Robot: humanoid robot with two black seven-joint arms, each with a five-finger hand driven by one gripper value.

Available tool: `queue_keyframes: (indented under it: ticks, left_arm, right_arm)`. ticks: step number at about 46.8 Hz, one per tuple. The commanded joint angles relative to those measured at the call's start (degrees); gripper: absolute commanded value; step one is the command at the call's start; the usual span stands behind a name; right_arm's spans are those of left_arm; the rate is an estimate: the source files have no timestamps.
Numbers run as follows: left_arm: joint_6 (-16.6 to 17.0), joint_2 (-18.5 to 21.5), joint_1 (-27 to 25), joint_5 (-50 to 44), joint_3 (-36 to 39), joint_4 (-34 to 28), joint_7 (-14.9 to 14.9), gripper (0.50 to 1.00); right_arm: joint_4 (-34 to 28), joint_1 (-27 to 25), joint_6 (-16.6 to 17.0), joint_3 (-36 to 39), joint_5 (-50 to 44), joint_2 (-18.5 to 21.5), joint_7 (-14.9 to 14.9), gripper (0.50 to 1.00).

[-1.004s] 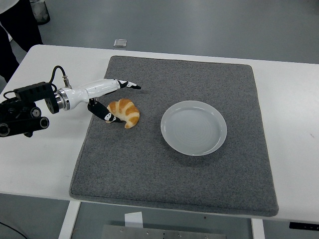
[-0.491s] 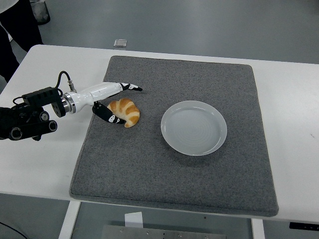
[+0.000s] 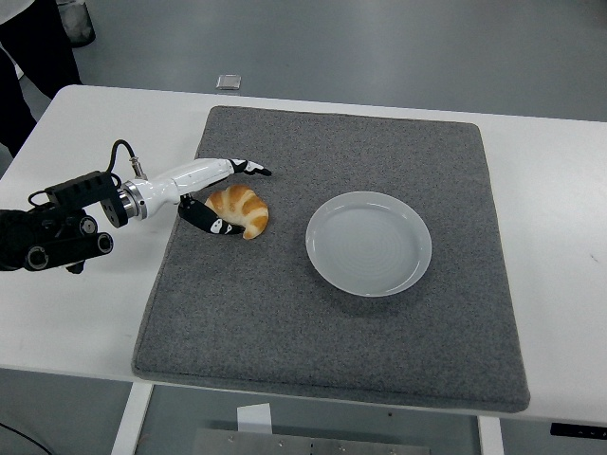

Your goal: Place the bread on the plate

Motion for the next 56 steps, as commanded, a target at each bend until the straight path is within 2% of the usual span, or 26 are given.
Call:
queue_keyframes:
  ticks: [1, 6, 12, 20, 36, 52, 56]
  left_arm:
    - [0.0, 0.0, 1.0, 0.1, -0.8, 0.0, 0.0, 0.928]
    - [-0.1, 0.1, 1.1, 0.2, -0.8, 0.0, 0.0, 0.821]
    - [-0.2, 0.1, 0.8, 0.2, -0.8, 0.0, 0.0, 0.724]
    - [-0.2, 0.1, 0.0, 0.4, -0.8, -0.2, 0.0, 0.506]
    - [-0.1, 0.5, -2.9, 1.1, -1.4, -0.2, -0.1, 0.500]
    - [0.0, 1.0, -2.9, 0.3, -2.8, -0.4, -0.1, 0.500]
    - [0.0, 2.3, -2.9, 0.4, -3.5, -0.3, -0.1, 0.500]
  right_arm:
    - [0.0, 0.0, 0.0, 0.0, 0.0, 0.0, 0.0, 0.952]
    - [0.0, 0.0, -0.1, 0.0, 0.0, 0.0, 0.0, 0.952]
    - [0.0, 0.0, -0.1, 0.0, 0.0, 0.0, 0.0, 0.952]
    - [0.1, 0.0, -0.1, 0.0, 0.0, 0.0, -0.1, 0.952]
    - [0.0, 0.0, -0.1, 0.0, 0.0, 0.0, -0.1, 0.952]
    - [0.0, 0.0, -0.1, 0.0, 0.0, 0.0, -0.1, 0.952]
    - [0.0, 0.0, -0.1, 0.0, 0.0, 0.0, -0.1, 0.952]
